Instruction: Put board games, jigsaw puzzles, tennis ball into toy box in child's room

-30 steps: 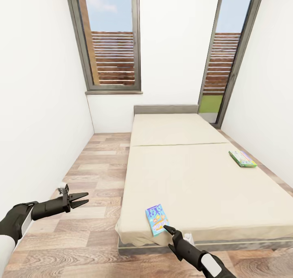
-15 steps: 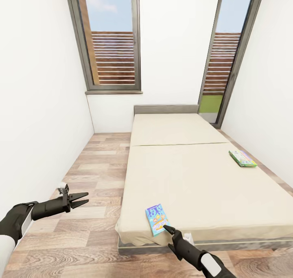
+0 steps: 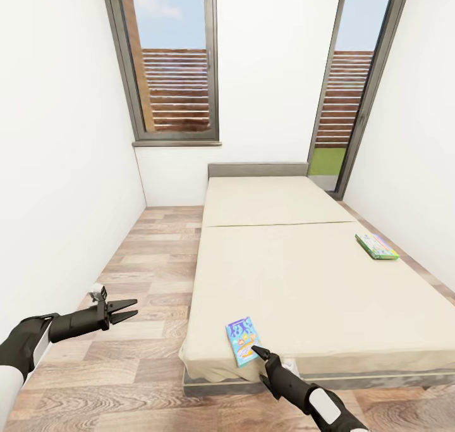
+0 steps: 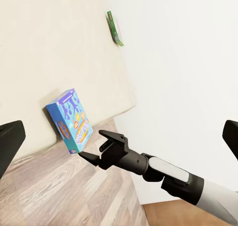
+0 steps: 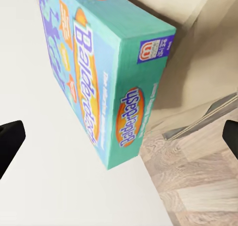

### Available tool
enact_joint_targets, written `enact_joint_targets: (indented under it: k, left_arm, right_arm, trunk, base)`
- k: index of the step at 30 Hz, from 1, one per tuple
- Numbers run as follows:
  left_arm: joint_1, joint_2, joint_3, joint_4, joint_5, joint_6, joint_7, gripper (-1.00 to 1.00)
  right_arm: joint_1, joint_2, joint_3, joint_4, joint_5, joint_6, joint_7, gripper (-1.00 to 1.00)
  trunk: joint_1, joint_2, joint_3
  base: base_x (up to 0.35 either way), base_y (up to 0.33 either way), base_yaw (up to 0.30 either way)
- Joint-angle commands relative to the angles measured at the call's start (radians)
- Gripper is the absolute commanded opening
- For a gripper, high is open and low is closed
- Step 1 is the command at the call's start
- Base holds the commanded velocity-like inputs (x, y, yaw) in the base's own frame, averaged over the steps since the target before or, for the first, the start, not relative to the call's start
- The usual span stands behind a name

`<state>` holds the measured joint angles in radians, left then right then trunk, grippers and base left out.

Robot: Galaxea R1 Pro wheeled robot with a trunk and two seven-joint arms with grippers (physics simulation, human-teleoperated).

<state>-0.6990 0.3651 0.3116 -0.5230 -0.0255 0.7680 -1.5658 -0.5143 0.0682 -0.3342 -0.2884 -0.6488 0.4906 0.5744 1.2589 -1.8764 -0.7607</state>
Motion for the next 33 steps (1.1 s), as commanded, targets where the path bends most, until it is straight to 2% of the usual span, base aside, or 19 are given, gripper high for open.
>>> enact_joint_targets:
  k: [1,7,15,24,31,33]
  left_arm:
    - [-0.001,0.000,0.001,0.000,-0.003,0.011,-0.005,1.00]
    - [-0.001,0.000,0.001,0.000,-0.002,0.010,-0.005,1.00]
    - [-0.001,0.000,0.001,0.000,-0.002,0.010,-0.005,1.00]
    - [-0.001,0.000,0.001,0.000,-0.002,0.011,-0.005,1.00]
    - [-0.001,0.000,0.001,0.000,-0.002,0.011,-0.005,1.00]
    - [-0.001,0.000,0.000,0.000,-0.002,0.011,-0.005,1.00]
  right_arm:
    - [-0.007,0.000,-0.005,-0.001,-0.004,0.008,-0.001,1.00]
    - [-0.022,0.000,-0.004,0.000,-0.003,0.008,-0.001,1.00]
    - [-0.027,-0.001,-0.003,0.000,-0.002,0.006,-0.001,1.00]
    - [-0.028,0.000,-0.003,0.000,-0.002,-0.033,-0.001,1.00]
    - [-0.029,0.001,-0.003,0.000,-0.002,-0.036,-0.001,1.00]
    - [-0.030,0.001,-0.003,0.000,-0.002,-0.036,-0.001,1.00]
  trunk:
    - [0.000,0.000,-0.001]
    - [0.000,0.000,-0.001]
    - [0.031,-0.056,-0.026]
    - [0.031,-0.056,-0.026]
    - [0.057,-0.105,-0.048]
    - [0.057,-0.105,-0.048]
  base:
    - [0.000,0.000,0.000]
    - [0.000,0.000,0.000]
    - [0.000,0.000,0.000]
    - [0.000,0.000,0.000]
    - [0.000,0.000,0.000]
    - [0.000,0.000,0.000]
